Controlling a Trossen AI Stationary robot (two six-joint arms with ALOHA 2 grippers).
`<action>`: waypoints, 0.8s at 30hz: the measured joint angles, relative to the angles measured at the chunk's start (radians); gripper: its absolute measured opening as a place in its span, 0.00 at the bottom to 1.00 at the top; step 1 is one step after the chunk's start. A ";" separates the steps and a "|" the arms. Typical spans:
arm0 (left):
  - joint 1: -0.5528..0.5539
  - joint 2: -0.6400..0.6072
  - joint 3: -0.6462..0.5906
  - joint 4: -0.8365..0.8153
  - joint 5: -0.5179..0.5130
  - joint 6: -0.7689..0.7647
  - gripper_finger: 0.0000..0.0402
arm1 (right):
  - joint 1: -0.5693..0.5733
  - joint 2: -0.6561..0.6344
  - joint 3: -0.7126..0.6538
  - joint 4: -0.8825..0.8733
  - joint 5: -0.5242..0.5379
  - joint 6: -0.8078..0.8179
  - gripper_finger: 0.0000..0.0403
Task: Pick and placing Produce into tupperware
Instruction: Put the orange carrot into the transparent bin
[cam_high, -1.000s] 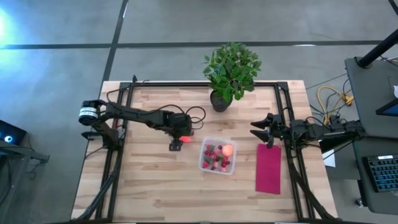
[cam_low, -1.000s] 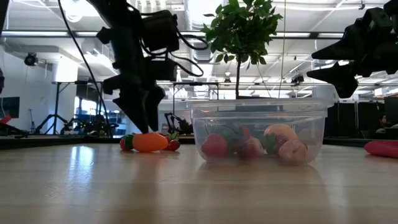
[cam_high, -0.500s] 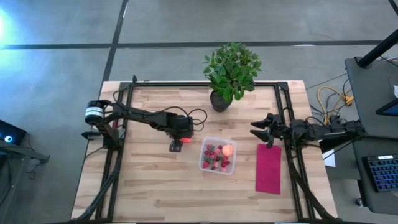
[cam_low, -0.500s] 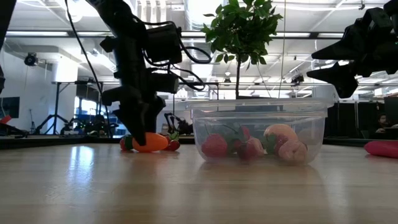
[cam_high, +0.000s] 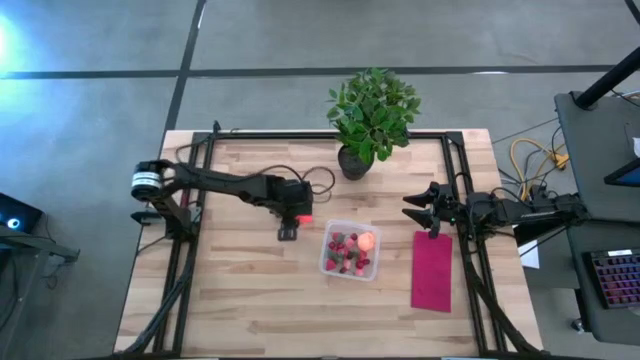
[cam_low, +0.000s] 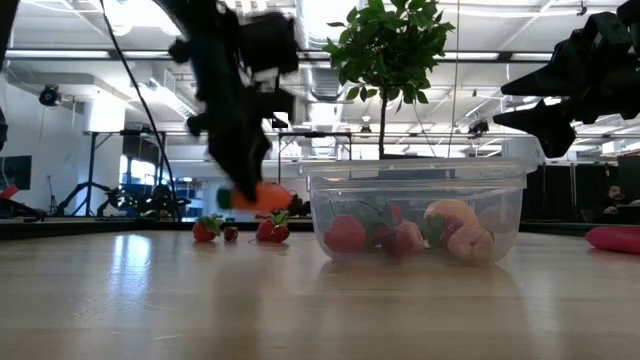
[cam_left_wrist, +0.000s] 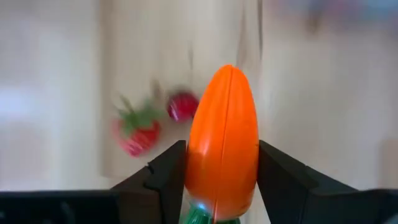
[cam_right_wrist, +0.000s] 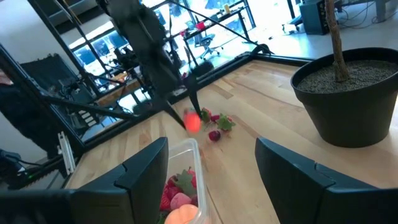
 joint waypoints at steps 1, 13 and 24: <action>-0.002 -0.018 0.018 -0.003 -0.002 -0.018 0.38 | 0.000 0.000 0.000 0.000 0.000 0.000 0.58; -0.095 -0.027 0.231 0.083 0.268 -0.086 0.41 | 0.000 -0.001 0.000 0.000 0.000 0.000 0.58; -0.166 0.218 0.447 0.132 0.172 -0.194 0.42 | 0.000 0.000 0.000 0.001 0.000 0.000 0.58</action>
